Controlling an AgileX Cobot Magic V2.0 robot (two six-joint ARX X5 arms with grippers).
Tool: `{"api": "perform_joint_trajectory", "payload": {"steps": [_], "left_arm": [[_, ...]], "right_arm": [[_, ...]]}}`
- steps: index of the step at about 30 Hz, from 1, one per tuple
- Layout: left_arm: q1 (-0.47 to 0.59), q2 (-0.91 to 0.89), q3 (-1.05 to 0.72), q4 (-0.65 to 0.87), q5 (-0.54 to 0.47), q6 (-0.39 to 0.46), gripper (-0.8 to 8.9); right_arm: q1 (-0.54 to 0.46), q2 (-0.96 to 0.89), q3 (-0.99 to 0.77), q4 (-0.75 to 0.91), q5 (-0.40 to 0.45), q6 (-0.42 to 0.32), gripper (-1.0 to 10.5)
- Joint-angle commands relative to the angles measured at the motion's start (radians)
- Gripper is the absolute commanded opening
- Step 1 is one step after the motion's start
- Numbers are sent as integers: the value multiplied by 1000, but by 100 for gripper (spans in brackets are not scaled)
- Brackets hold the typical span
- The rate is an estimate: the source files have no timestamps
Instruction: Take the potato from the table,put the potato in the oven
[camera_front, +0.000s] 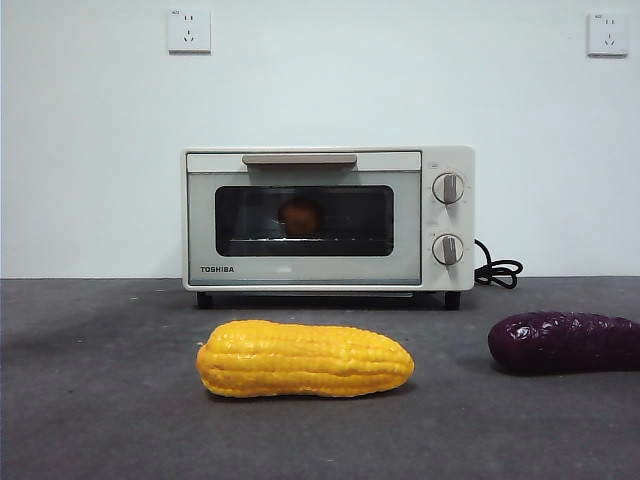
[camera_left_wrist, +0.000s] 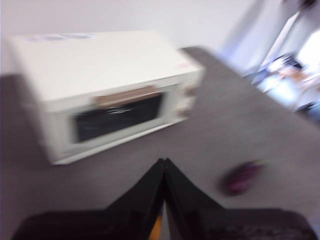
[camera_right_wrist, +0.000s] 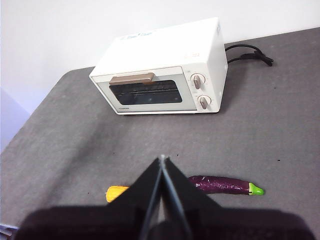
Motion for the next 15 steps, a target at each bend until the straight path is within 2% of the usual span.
{"api": "perform_joint_trajectory", "payload": {"steps": [1, 3, 7, 15], "left_arm": [[19, 5, -6, -3, -121, 278, -4], [33, -1, -17, 4, -148, 323, -4], [87, -61, -93, 67, -154, 330, -4], [172, -301, -518, 445, -161, 329, -4]], "right_arm": [[1, -2, 1, -22, 13, -3, 1], [1, -2, 1, -22, 18, -3, 1], [1, -2, 1, -22, 18, -3, 1], [1, -2, 1, -22, 18, -3, 1]]}}
